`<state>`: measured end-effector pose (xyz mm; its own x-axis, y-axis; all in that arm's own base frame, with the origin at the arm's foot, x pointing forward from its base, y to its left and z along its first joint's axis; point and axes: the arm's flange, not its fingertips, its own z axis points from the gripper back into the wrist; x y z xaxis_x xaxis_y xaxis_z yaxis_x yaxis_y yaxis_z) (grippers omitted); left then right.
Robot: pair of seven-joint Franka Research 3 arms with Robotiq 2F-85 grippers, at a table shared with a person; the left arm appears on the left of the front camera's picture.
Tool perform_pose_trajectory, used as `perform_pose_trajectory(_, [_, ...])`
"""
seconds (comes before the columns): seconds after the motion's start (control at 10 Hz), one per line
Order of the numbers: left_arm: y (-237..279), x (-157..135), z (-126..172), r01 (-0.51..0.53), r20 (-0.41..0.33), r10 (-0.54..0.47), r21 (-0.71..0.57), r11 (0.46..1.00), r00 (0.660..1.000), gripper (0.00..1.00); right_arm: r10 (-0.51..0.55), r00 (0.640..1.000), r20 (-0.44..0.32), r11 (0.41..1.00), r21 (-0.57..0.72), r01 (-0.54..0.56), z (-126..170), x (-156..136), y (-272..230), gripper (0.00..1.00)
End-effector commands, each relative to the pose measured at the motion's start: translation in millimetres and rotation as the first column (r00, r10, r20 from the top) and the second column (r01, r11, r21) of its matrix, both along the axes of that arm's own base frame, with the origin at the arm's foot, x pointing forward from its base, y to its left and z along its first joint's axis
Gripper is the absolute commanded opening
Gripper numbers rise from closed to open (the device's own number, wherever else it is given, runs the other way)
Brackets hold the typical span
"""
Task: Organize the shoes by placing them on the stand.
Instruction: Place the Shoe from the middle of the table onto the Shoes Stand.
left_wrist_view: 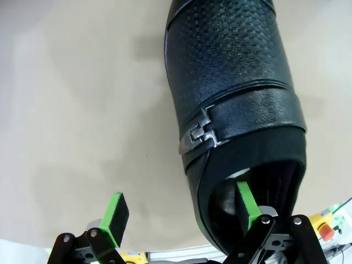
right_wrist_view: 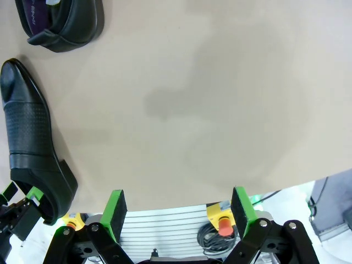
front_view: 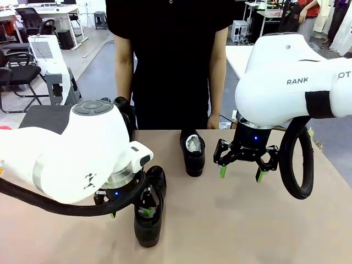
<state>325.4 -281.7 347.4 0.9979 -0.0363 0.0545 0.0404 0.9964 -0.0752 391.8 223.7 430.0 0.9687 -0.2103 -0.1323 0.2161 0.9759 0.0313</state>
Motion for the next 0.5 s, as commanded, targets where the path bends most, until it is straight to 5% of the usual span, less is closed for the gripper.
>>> perform_pose_trajectory(0.0, [-5.3,5.5,-1.5,0.01,0.013,-0.01,0.014,1.0,1.0,0.87,0.015,1.0,0.004,1.0,-0.012,-0.015,3.0,5.1,-0.8,1.0])
perform_pose_trajectory(0.4, [-2.6,7.2,1.1,0.009,0.017,-0.009,0.002,1.0,1.0,0.11,0.015,1.0,0.004,1.0,-0.012,-0.015,3.0,5.1,-0.8,1.0])
